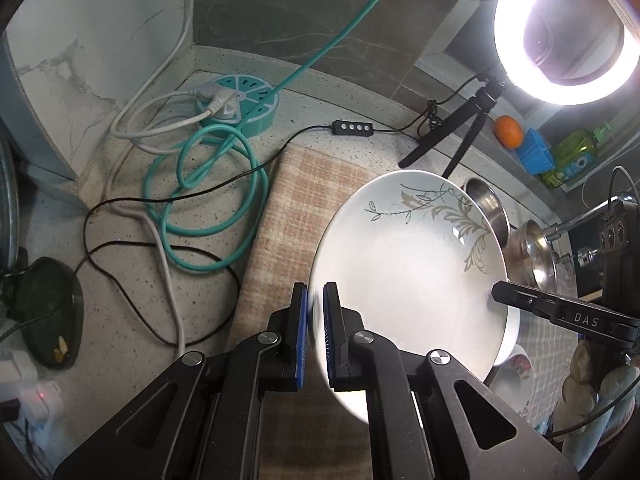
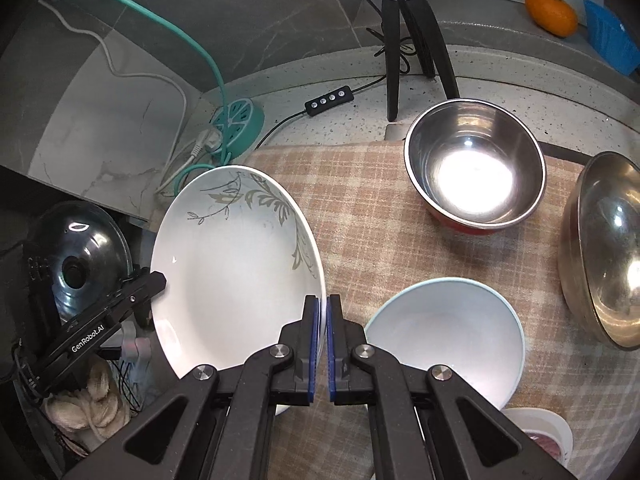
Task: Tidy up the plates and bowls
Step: 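Carry the leaf-pattern plate with both tools onto the rose plate stack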
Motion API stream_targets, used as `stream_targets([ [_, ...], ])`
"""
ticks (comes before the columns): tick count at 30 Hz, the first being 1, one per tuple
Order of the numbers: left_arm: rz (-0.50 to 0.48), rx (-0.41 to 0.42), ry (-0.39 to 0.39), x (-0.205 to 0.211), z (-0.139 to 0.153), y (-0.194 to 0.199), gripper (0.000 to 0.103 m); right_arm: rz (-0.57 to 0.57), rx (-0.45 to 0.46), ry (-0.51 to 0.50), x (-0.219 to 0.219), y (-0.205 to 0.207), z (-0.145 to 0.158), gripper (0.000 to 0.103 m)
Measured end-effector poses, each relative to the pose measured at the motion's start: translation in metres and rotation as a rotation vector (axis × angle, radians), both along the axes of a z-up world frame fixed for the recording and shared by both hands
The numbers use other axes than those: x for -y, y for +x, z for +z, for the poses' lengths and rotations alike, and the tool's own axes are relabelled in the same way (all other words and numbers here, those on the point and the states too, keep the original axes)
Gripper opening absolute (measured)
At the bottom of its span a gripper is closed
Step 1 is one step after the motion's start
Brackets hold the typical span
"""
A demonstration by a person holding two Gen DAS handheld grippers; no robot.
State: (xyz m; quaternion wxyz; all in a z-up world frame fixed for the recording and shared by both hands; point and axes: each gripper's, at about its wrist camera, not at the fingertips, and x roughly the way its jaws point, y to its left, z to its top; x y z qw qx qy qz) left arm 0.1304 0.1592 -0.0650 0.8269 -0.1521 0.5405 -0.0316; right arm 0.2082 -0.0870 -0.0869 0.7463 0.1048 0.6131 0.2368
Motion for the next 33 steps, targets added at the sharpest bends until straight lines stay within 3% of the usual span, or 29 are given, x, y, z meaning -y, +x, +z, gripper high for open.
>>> stream_targets([
  [11, -0.038, 0.018, -0.015, 0.045, 0.013, -0.031, 0.006, -0.035, 0.015, 0.019, 0.054, -0.038, 0.016, 0.004],
  [21, -0.118, 0.012, -0.037, 0.107, 0.013, -0.062, 0.006, -0.097, 0.003, 0.011, 0.128, -0.077, 0.019, 0.004],
  [33, -0.214, -0.012, -0.052, 0.169, 0.005, -0.084, 0.006, -0.186, -0.010, 0.004, 0.201, -0.119, 0.008, 0.004],
])
